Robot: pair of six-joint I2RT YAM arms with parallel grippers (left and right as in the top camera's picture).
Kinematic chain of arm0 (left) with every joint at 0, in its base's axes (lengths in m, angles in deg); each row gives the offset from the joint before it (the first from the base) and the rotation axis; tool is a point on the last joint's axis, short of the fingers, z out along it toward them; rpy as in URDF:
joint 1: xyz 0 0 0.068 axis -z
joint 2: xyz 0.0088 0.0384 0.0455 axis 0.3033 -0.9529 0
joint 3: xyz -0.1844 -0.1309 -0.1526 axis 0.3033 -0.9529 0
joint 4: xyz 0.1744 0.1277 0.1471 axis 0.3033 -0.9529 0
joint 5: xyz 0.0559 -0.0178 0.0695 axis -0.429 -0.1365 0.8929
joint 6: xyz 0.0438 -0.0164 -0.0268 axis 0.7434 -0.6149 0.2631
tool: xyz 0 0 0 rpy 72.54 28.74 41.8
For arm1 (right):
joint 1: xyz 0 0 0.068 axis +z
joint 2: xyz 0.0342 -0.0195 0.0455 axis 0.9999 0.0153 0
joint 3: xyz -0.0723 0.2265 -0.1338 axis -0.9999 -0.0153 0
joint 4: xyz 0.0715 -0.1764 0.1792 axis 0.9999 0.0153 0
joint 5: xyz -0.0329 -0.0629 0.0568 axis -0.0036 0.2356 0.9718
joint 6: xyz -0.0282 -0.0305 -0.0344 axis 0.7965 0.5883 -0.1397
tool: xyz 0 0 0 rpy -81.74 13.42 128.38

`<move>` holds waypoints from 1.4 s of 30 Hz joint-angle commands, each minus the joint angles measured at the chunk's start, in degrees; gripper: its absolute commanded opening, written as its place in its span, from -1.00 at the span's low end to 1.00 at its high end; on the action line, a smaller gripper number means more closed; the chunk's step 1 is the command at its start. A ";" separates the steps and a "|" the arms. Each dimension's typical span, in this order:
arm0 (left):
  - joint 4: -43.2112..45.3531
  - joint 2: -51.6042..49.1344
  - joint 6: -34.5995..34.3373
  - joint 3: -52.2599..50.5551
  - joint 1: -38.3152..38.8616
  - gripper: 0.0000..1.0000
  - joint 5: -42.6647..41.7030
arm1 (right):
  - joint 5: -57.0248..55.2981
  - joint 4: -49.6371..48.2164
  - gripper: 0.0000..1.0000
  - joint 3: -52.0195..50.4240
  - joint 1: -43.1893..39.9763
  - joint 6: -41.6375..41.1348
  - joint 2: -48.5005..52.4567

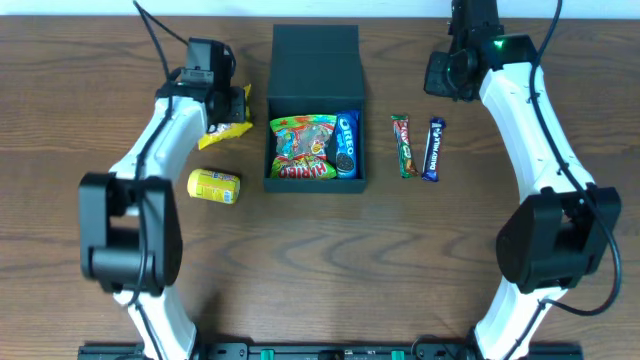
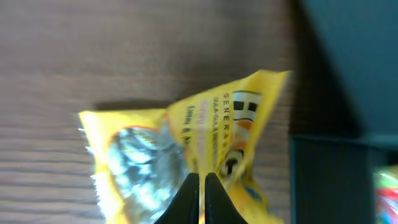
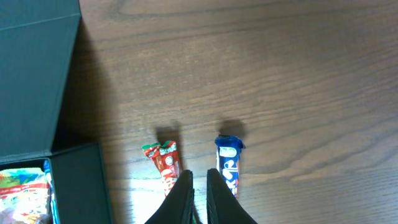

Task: Pack container
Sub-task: 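Grasp the yellow Hacks candy bag with the left gripper and lift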

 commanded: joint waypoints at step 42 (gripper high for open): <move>-3.52 -0.35 -0.26 0.50 -0.09 -0.88 5.97 | -0.37 0.22 -0.78 -0.22 -0.04 -0.59 -0.09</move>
